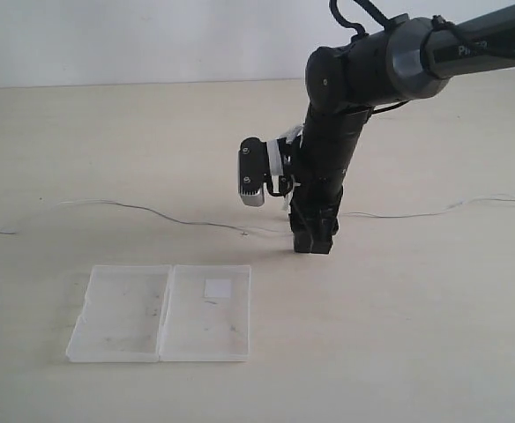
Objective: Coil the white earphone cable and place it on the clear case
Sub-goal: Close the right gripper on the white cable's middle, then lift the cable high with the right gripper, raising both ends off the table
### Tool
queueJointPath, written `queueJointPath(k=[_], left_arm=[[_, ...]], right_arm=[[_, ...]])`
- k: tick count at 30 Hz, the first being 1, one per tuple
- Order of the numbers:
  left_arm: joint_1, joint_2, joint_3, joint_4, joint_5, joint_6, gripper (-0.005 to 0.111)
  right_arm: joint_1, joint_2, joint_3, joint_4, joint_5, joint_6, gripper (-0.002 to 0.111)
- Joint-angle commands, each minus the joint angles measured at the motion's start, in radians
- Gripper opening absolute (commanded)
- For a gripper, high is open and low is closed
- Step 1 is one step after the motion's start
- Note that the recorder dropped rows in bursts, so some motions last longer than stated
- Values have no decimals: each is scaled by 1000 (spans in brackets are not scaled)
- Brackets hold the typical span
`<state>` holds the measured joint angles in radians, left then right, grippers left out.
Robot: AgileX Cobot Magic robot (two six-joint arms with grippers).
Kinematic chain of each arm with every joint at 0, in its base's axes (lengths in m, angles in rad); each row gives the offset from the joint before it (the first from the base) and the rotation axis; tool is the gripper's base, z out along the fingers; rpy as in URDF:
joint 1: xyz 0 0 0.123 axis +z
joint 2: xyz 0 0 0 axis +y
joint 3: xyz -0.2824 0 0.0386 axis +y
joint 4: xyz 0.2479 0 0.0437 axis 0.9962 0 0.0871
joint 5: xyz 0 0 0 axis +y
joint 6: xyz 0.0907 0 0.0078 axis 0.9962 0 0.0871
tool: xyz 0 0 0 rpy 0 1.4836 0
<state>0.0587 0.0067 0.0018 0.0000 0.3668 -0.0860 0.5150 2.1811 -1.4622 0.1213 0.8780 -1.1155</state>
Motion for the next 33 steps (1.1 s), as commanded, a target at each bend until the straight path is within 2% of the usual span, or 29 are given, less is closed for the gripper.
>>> queueJointPath(k=[1, 7, 17, 25, 29, 33], left_arm=[[2, -7, -2, 0, -13, 3, 0], [2, -7, -2, 0, -13, 3, 0], [2, -7, -2, 0, -13, 3, 0], [2, -7, -2, 0, -13, 3, 0], [2, -7, -2, 0, -13, 3, 0], [2, -7, -2, 0, -13, 3, 0]], right_arm=[[2, -3, 1, -52, -13, 3, 52], [2, -3, 1, -50, -13, 1, 36], [2, 33, 1, 9, 1, 1, 33], [2, 42, 1, -25, 10, 1, 0], [2, 40, -3, -25, -2, 12, 0], [2, 8, -39, -25, 12, 173, 0]])
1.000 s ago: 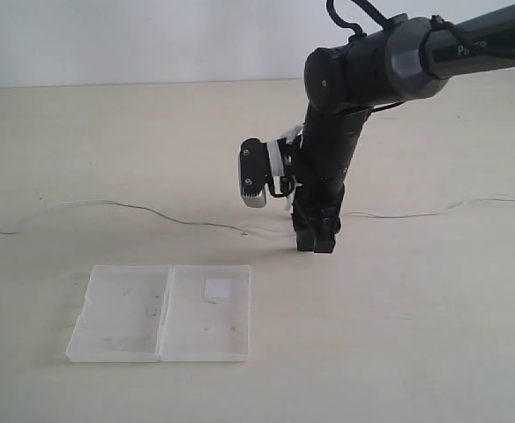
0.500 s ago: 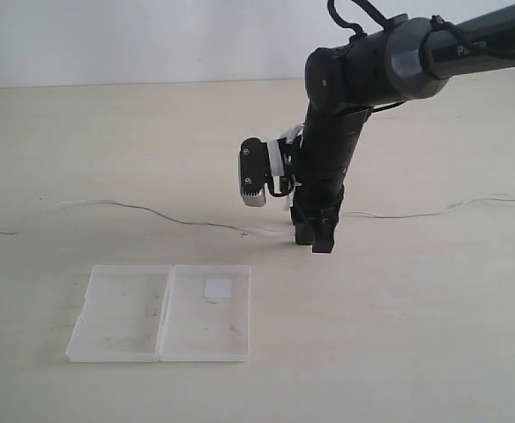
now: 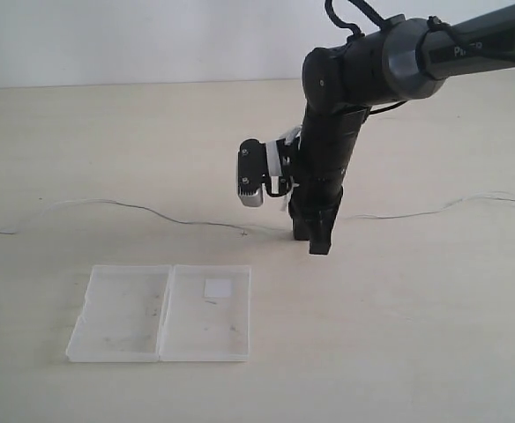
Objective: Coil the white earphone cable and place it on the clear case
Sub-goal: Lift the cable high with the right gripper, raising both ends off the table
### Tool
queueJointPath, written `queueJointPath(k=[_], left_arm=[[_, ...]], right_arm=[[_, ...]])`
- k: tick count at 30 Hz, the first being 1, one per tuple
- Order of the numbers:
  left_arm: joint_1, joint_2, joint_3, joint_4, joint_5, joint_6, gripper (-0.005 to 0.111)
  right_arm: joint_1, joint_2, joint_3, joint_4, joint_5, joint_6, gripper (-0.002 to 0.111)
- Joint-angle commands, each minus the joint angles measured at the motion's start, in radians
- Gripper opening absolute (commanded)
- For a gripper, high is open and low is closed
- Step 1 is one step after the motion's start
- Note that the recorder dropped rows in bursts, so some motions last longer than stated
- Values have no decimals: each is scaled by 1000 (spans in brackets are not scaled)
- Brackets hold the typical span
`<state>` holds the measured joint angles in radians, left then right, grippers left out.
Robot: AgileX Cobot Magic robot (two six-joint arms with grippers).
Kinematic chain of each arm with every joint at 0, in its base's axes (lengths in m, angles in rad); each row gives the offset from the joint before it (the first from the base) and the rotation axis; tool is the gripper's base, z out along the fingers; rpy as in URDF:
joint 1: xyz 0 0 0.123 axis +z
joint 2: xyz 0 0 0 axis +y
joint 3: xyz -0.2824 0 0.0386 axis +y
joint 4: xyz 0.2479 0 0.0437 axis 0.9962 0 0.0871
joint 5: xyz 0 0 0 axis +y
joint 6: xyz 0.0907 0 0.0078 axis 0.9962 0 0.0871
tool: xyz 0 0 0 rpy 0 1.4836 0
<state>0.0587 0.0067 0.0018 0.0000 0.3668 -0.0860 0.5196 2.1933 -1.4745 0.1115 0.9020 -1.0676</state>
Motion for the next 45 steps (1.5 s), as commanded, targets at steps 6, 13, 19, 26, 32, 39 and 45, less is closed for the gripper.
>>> queueJointPath(k=[6, 13, 19, 26, 32, 39, 45], left_arm=[[2, -7, -2, 0, -13, 3, 0], [2, -7, -2, 0, -13, 3, 0], [2, -7, -2, 0, -13, 3, 0], [2, -7, -2, 0, -13, 3, 0], [2, -7, -2, 0, -13, 3, 0], [2, -7, -2, 0, -13, 3, 0], [2, -7, -2, 0, -13, 3, 0]], right_arm=[[-2, -85, -152, -14, 123, 256, 0], [-2, -205, -240, -9, 147, 414, 0], [-2, -312, -270, -2, 193, 472, 0], [-2, -375, -340, 29, 294, 497, 0], [-2, -431, -385, 102, 207, 523, 0], [-2, -490, -434, 177, 204, 522, 0], [-5, -496, -449, 255, 191, 544, 0]])
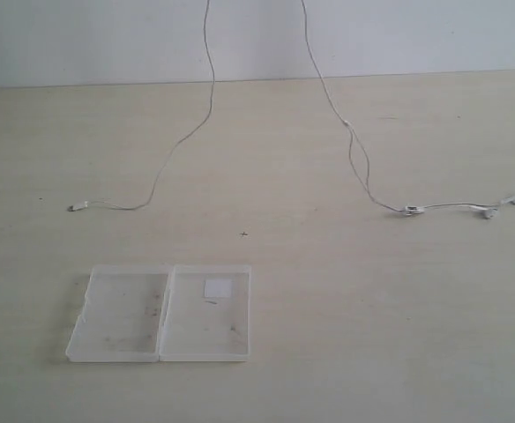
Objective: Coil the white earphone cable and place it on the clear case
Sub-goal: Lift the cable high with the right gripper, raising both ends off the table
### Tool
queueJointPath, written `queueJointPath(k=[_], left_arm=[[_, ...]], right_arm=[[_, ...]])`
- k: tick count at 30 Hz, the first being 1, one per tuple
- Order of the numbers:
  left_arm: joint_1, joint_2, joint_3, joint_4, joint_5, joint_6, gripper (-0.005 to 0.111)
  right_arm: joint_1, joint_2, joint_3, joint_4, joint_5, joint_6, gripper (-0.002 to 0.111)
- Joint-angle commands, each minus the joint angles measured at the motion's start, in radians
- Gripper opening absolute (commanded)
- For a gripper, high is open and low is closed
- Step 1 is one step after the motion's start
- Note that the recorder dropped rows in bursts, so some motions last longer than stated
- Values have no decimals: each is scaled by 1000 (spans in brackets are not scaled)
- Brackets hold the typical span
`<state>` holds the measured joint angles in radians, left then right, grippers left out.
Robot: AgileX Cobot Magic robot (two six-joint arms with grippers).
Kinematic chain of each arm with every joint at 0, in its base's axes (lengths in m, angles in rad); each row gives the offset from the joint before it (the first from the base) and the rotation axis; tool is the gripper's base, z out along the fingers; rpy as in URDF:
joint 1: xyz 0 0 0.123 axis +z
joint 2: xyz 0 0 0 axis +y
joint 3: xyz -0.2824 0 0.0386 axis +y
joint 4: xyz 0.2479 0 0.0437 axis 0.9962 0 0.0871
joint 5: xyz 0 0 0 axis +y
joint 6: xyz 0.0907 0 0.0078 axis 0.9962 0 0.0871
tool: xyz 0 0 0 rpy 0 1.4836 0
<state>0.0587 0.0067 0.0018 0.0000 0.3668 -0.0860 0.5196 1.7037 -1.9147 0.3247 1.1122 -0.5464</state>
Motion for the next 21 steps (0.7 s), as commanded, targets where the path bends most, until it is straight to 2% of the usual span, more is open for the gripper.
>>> queueJointPath(k=[1, 10, 13, 18, 21], left_arm=[[2, -7, -2, 0, -13, 3, 0], [2, -7, -2, 6, -13, 3, 0], [2, -7, -2, 6, -13, 3, 0], [2, -7, -2, 6, -13, 3, 0], [2, -7, -2, 6, -13, 3, 0]], right_arm=[[-5, -7, -8, 44, -25, 26, 0], [-5, -16, -86, 43, -8, 51, 0], [-5, -21, -94, 66, -58, 62, 0], [-5, -21, -79, 231, -178, 44, 0], [-5, -23, -79, 243, -220, 42, 0]])
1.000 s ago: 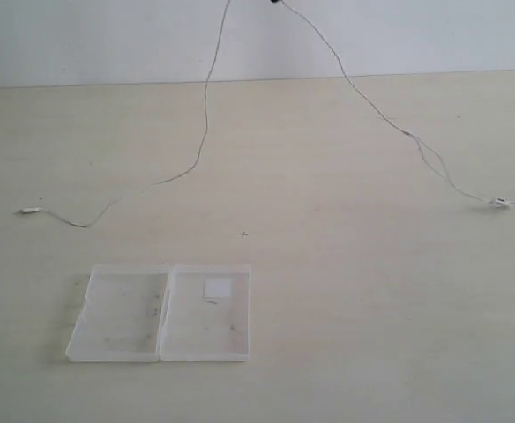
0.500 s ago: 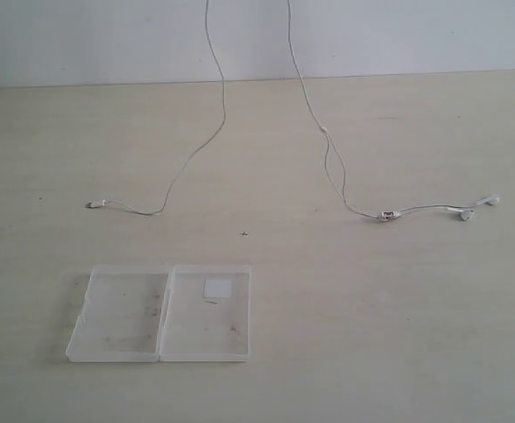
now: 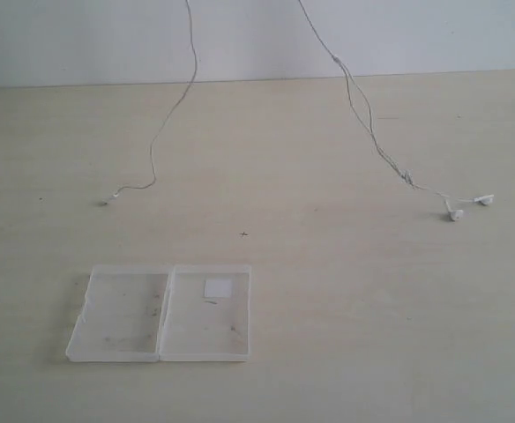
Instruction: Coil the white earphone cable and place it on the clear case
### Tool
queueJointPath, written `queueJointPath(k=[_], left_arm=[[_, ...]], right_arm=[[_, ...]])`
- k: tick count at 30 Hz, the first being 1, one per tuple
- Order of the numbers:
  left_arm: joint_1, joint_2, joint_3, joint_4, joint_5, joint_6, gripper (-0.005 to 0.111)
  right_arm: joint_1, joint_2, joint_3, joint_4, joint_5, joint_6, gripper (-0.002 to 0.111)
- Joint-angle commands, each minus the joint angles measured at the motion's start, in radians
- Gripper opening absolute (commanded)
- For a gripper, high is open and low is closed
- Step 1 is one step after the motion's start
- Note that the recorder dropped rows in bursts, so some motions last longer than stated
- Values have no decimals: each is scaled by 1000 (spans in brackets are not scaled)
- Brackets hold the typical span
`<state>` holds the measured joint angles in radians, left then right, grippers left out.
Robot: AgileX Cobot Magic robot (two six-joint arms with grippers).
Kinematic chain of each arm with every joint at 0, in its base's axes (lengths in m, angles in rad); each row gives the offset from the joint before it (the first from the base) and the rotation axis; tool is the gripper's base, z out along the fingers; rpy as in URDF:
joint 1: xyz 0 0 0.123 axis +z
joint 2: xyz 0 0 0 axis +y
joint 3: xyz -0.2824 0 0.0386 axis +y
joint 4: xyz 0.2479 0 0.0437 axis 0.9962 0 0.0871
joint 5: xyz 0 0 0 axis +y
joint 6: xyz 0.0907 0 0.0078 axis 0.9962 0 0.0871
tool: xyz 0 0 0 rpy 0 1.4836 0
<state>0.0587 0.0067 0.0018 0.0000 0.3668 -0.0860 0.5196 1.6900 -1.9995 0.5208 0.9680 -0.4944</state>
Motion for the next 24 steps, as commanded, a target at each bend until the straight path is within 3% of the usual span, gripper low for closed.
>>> queueJointPath(k=[1, 6, 9, 12, 24], left_arm=[[2, -7, -2, 6, -13, 3, 0], [2, -7, -2, 6, -13, 3, 0], [2, -7, -2, 139, -80, 137, 0], [2, -7, -2, 229, -100, 160, 0], [2, -7, -2, 233, -153, 137, 0]], right_arm=[[-5, -9, 5, 47, -87, -10, 0], [-5, -20, 5, 99, -102, -21, 0], [-5, -18, 5, 100, -104, -26, 0], [-5, -18, 5, 90, -95, -26, 0], [-5, -16, 5, 81, -60, -26, 0]])
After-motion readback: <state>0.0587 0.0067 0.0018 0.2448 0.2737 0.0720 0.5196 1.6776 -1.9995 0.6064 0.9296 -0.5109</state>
